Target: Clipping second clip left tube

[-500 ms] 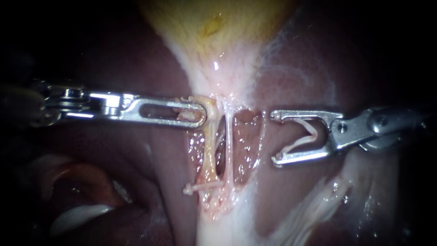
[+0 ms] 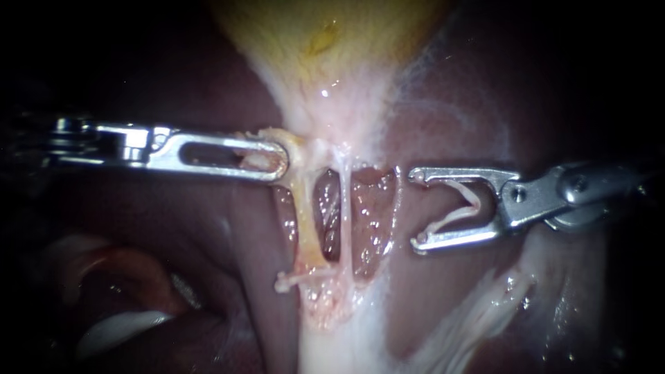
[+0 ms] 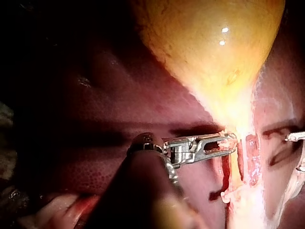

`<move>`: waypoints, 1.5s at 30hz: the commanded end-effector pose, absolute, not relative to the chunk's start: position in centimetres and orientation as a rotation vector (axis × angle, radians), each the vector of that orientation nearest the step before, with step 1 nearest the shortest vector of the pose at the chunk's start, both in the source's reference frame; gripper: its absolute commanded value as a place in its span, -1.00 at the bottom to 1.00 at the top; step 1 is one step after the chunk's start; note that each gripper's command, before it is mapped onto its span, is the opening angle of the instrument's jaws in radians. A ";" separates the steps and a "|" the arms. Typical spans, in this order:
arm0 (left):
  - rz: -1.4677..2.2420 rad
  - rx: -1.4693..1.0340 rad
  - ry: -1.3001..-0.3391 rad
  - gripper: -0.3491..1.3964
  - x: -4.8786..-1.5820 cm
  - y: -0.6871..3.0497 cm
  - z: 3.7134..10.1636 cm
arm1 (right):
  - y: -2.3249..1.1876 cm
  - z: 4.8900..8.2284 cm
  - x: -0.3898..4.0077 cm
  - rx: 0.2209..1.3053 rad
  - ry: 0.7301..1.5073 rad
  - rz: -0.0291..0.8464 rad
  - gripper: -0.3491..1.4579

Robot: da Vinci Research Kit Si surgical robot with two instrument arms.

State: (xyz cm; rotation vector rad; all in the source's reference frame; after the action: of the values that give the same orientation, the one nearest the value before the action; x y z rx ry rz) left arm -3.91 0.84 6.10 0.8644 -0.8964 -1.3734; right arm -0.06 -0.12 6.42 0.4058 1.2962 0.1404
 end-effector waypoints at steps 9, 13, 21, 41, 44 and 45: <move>-1.376 0.863 -0.902 -1.00 -3.93 0.80 6.06 | -0.22 6.52 0.09 0.411 1.283 0.122 -0.06; -1.376 0.863 -0.902 -1.00 -3.94 0.80 6.06 | -0.33 6.65 0.25 0.414 1.284 0.107 -0.06; -1.377 0.862 -0.903 -1.00 -3.95 0.80 6.06 | -0.56 6.96 0.69 0.433 1.289 0.088 -0.06; -1.374 0.857 -0.904 -1.00 -3.99 0.79 6.04 | -0.77 7.18 1.47 0.586 1.306 0.131 -0.09; -1.375 0.857 -0.905 -1.00 -4.00 0.79 6.04 | -0.77 7.19 1.52 0.617 1.316 0.150 -0.11; -1.375 0.857 -0.905 -1.00 -4.00 0.79 6.04 | -0.77 7.20 1.53 0.622 1.315 0.153 -0.11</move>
State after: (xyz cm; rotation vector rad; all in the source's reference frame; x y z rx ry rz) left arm -4.00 0.79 6.04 0.8567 -0.9045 -1.3742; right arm 1.55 -0.77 7.21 0.6278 1.3126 0.1604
